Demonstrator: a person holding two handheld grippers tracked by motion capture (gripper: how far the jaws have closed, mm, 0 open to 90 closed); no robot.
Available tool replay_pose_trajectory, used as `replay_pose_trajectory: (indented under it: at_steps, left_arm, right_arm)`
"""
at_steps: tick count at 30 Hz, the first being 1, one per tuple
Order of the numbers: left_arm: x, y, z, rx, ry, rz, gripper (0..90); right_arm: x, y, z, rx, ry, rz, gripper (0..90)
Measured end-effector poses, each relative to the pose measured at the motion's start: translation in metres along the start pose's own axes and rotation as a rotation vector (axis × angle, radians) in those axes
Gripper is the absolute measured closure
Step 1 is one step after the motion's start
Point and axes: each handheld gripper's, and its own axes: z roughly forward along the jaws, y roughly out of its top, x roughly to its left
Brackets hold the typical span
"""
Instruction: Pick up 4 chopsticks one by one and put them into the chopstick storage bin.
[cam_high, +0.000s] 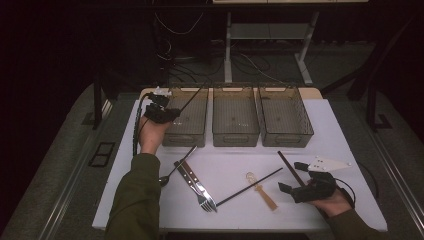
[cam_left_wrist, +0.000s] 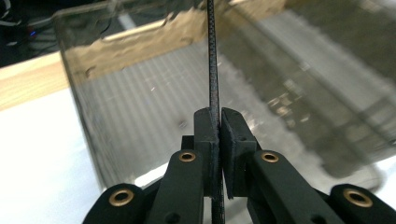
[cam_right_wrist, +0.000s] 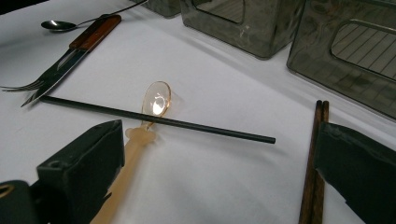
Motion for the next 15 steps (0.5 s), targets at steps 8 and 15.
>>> replay_pose_trajectory:
  at_steps: [8,15]
  left_arm:
    - [0.009,-0.007,0.016,0.094,0.041,-0.033,84.8]
    - [0.010,-0.010,0.023,0.147,0.059,-0.049,84.8]
  right_arm:
    - [0.000,0.000,-0.001,0.000,0.001,0.002,2.3]
    - [0.000,0.000,-0.001,-0.001,0.001,0.003,2.3]
